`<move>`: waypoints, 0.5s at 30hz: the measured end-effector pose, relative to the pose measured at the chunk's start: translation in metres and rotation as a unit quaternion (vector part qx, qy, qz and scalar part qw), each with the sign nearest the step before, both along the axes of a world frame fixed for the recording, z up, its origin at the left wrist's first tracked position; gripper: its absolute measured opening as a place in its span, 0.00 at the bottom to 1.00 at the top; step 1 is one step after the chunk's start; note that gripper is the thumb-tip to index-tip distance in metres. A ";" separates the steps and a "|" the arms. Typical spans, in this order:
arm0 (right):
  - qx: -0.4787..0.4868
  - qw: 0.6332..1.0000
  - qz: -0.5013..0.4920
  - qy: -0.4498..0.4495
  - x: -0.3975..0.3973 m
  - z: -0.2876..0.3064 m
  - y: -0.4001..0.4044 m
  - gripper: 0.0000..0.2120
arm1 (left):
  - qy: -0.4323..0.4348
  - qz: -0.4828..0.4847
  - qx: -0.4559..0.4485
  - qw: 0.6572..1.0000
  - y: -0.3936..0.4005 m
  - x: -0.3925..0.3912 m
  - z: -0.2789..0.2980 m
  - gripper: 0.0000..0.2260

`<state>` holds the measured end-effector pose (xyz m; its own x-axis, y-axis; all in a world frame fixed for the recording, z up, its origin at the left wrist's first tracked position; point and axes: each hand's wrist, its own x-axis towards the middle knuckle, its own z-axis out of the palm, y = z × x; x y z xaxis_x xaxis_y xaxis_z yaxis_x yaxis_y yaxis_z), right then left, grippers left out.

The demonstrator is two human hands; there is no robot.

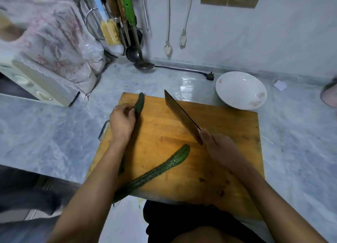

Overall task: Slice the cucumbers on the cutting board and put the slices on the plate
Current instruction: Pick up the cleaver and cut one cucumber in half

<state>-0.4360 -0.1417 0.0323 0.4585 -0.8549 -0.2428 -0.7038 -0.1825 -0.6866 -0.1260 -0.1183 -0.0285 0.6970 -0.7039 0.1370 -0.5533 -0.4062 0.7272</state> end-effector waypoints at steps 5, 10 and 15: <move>0.043 0.999 -0.026 0.009 -0.023 -0.010 0.019 0.35 | 0.032 -0.216 0.010 0.976 0.048 -0.088 0.000 0.06; 0.082 0.996 -0.027 0.018 -0.051 -0.016 0.040 0.31 | -0.041 -0.261 0.162 0.951 0.072 -0.149 -0.015 0.20; 0.084 0.996 -0.033 0.010 -0.072 -0.021 0.058 0.29 | -0.055 -0.248 0.081 0.964 0.084 -0.172 -0.029 0.17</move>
<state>-0.5085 -0.0833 0.0116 0.3956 -0.8300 -0.3931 -0.7243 -0.0189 -0.6892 -0.2985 -0.0341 -0.0577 0.2569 -0.9651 0.0512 -0.7791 -0.1755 0.6018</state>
